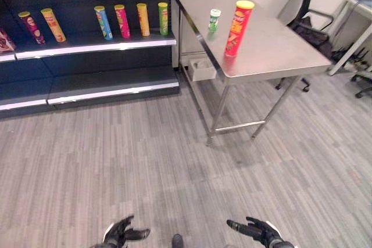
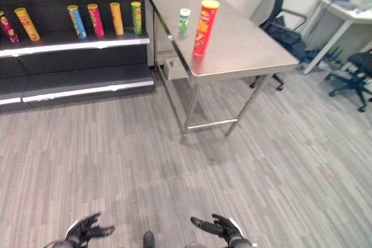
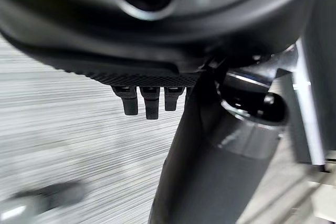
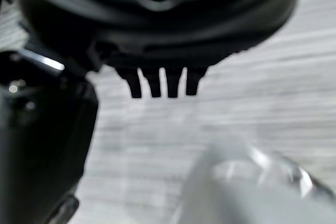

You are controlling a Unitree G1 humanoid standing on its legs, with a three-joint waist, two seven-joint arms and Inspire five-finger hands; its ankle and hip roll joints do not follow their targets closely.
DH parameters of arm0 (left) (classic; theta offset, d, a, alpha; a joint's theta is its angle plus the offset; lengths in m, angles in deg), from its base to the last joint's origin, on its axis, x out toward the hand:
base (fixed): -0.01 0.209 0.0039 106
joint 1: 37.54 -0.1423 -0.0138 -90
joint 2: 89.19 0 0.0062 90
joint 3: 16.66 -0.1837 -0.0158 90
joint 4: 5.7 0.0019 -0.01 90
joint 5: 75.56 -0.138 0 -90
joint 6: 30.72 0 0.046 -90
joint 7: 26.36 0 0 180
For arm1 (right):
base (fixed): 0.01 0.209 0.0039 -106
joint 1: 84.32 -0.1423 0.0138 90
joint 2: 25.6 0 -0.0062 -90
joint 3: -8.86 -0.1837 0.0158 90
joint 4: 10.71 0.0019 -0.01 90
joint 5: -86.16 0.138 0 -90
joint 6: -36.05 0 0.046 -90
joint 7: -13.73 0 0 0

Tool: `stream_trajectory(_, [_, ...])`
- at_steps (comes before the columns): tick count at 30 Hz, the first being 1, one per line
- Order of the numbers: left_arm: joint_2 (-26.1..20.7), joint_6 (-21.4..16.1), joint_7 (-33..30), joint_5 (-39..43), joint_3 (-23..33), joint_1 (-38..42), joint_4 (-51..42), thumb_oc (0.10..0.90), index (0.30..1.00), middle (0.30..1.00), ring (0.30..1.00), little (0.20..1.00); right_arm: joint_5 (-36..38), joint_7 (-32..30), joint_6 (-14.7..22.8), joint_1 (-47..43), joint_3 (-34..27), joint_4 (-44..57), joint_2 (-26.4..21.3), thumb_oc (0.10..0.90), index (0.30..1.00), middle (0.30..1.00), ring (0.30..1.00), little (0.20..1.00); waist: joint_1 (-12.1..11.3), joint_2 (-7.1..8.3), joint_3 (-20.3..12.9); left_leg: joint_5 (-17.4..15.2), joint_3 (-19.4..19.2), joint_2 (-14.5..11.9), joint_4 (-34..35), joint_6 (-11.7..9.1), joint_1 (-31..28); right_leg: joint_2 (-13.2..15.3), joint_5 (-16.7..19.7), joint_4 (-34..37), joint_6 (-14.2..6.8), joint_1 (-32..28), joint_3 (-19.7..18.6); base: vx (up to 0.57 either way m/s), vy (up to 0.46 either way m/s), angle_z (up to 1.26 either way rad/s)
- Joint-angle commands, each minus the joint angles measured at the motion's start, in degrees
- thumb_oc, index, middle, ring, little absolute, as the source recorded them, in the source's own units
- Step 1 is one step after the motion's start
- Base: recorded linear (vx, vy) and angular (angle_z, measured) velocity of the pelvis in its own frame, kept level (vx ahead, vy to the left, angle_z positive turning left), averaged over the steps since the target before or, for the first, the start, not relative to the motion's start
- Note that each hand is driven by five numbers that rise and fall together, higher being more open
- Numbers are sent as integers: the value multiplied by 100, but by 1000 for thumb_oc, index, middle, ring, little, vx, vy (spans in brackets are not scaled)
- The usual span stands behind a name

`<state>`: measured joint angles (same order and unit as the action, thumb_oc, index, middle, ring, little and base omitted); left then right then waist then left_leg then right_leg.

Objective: Put the goods on the table back onto the shelves and tidy them up.

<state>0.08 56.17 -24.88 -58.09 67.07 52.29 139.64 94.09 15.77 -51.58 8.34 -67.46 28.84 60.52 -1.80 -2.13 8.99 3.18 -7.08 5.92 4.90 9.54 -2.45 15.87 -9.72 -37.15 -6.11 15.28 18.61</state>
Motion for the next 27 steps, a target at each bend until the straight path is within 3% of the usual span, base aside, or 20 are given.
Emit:
stream_trajectory(1, [-259,-194,-71,-12,108,-181,-257,800,900,900,900,900,-11,-121,69,-157,-204,16,-81,800,900,900,900,900,101,337,281,-209,-296,-480,10,-793,-18,-508,1353,2793,-245,-1020,-86,265,-83,25])
stream_trajectory(5, [-265,-213,-77,-57,62,-106,-246,800,900,900,900,900,-15,-132,64,-113,-192,-210,-89,800,900,900,900,900,204,433,324,-324,-256,-437,10,-853,-140,-762,1600,3382,-309,-855,-286,177,-82,40])
stream_trajectory(6, [-199,-229,-21,-167,20,-171,-296,800,900,900,900,900,-2,-117,62,30,-219,-361,-52,800,900,900,900,900,208,510,222,-431,-210,-387,10,-879,-270,-923,1642,3875,-266,-1223,-501,212,-115,90])
stream_trajectory(10, [-130,-217,-1,-147,-16,-235,-359,800,900,900,900,900,-47,-103,39,110,-239,-597,-83,800,900,900,900,900,194,519,84,-510,-253,-509,-165,-1026,-250,-1011,1670,4185,-211,-1467,-337,152,-117,-2])
stream_trajectory(13, [-168,-200,33,-84,-88,-260,-605,800,900,900,900,900,11,-86,58,119,-278,-541,-160,800,900,900,900,900,192,602,167,-705,-298,-665,-1358,-1251,175,-1022,1522,4215,-96,-1629,-249,50,-151,-16])
stream_trajectory(15, [-177,-177,39,26,-111,-292,-884,800,900,900,900,900,30,-85,53,140,-275,-424,-231,800,900,900,900,900,165,594,326,-392,-233,-899,-2806,-1492,884,-1077,1384,4215,105,-1771,-163,-15,-144,-17])
stream_trajectory(16, [-148,-173,-12,102,-117,-311,-942,800,900,900,900,900,60,-92,35,80,-233,-375,-309,800,900,900,900,900,107,627,461,3,-138,-1019,-3676,-1590,1438,-1111,1252,4215,236,-1895,-68,40,-84,16])
stream_trajectory(17, [-141,-172,-7,125,-130,-296,-945,800,900,900,900,900,78,-97,24,52,-215,-379,-302,800,900,900,900,900,84,608,485,-32,-203,-1185,-3521,-1552,1472,-1128,1198,4215,214,-1966,-39,135,-8,23])
stream_trajectory(19, [-122,-162,10,125,-153,-334,-993,800,900,900,900,900,114,-108,16,48,-218,-336,-322,800,900,900,900,900,19,622,443,-188,-304,-1382,-2560,-1442,1373,-1039,1115,4215,97,-2025,-40,217,134,0])
stream_trajectory(20, [-124,-159,33,89,-182,-363,-1023,800,900,900,900,900,117,-115,27,42,-219,-304,-350,800,900,900,900,900,0,602,395,-110,-265,-1456,-1872,-1448,1234,-1001,1081,4215,43,-2029,-51,234,200,-21])
stream_trajectory(22, [-137,-166,39,74,-198,-401,-1038,800,900,900,900,900,76,-107,40,-2,-190,-245,-400,800,900,900,900,900,-100,492,325,423,88,-1644,-741,-1579,1193,-1016,992,4215,-33,-2046,-117,304,290,-23])
stream_trajectory(23, [-132,-164,34,55,-241,-407,-980,800,900,900,900,900,55,-111,53,-46,-187,-200,-456,800,900,900,900,900,-175,390,284,731,528,-1738,-189,-1748,1235,-1003,857,4215,-62,-2172,-254,271,257,-20])
stream_trajectory(27, [-124,-167,68,6,-235,-435,-951,800,900,900,900,900,10,-76,62,-54,-238,-134,-403,800,900,900,900,900,-124,300,122,625,321,-1674,10,-1770,935,-836,859,4215,-187,-2277,-316,278,302,-41])
